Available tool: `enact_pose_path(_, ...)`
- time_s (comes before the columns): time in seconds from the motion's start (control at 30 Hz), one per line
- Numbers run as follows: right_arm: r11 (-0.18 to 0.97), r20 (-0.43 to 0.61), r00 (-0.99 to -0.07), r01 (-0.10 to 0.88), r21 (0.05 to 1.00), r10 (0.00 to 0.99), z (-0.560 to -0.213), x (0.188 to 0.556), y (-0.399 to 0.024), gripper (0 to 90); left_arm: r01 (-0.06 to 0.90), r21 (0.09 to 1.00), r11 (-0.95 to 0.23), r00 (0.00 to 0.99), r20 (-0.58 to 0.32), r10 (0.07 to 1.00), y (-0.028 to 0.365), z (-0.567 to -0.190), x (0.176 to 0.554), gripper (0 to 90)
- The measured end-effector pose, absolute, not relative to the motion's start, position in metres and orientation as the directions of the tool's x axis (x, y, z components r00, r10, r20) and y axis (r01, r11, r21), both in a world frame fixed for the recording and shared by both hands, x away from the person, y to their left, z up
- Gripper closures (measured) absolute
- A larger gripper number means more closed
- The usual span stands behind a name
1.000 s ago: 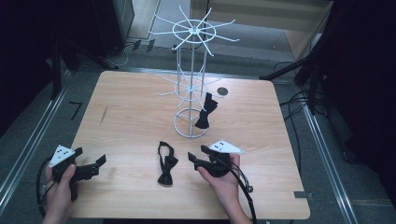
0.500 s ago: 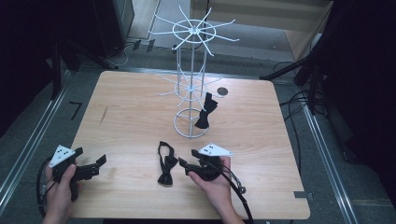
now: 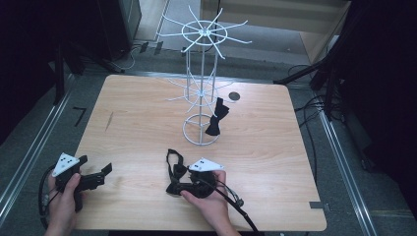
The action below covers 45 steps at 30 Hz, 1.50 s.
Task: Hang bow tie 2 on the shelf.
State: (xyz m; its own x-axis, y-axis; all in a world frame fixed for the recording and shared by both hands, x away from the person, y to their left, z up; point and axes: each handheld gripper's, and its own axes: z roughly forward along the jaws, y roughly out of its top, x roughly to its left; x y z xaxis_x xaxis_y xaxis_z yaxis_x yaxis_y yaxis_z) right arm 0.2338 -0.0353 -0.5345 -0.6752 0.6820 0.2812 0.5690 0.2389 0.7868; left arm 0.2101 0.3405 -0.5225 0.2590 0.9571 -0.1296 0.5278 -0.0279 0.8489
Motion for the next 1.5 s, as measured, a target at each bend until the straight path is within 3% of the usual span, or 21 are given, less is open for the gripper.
enact_pose_path(0.13,0.263,0.272,-0.677,0.576,0.774,0.684,-0.538,0.231,-0.025,21.5,0.530,0.847,-0.033,0.260,-0.125,0.957,0.340,-0.522,0.210,1.5)
enact_pose_path(0.4,0.328,0.214,-0.701,0.553,0.766,0.681,-0.542,0.228,-0.014,23.8,0.531,0.847,-0.031,0.262,-0.129,0.956,0.340,-0.522,0.210,1.5)
enact_pose_path(0.43,0.341,0.188,-0.702,0.541,0.769,0.687,-0.541,0.228,-0.014,30.2,0.531,0.847,-0.034,0.262,-0.126,0.957,0.340,-0.522,0.210,1.5)
enact_pose_path(0.47,0.341,0.188,-0.702,0.541,0.769,0.687,-0.541,0.228,-0.014,30.2,0.531,0.847,-0.034,0.262,-0.126,0.957,0.340,-0.522,0.210,1.5)
enact_pose_path(0.57,0.380,0.108,-0.697,0.505,0.775,0.709,-0.541,0.227,-0.017,51.3,0.529,0.848,-0.034,0.262,-0.126,0.957,0.340,-0.522,0.210,1.5)
enact_pose_path(0.67,0.378,0.098,-0.689,0.504,0.777,0.718,-0.541,0.229,-0.022,68.9,0.530,0.848,-0.034,0.262,-0.126,0.957,0.340,-0.522,0.210,1.5)
enact_pose_path(0.77,0.367,0.116,-0.691,0.511,0.777,0.714,-0.541,0.231,-0.029,76.8,0.531,0.847,-0.035,0.262,-0.125,0.957,0.340,-0.522,0.210,1.5)
enact_pose_path(1.5,0.280,0.115,-0.666,0.455,0.845,0.737,-0.520,0.232,-0.066,79.6,0.527,0.849,-0.031,0.264,-0.128,0.956,0.340,-0.522,0.210,1.5)
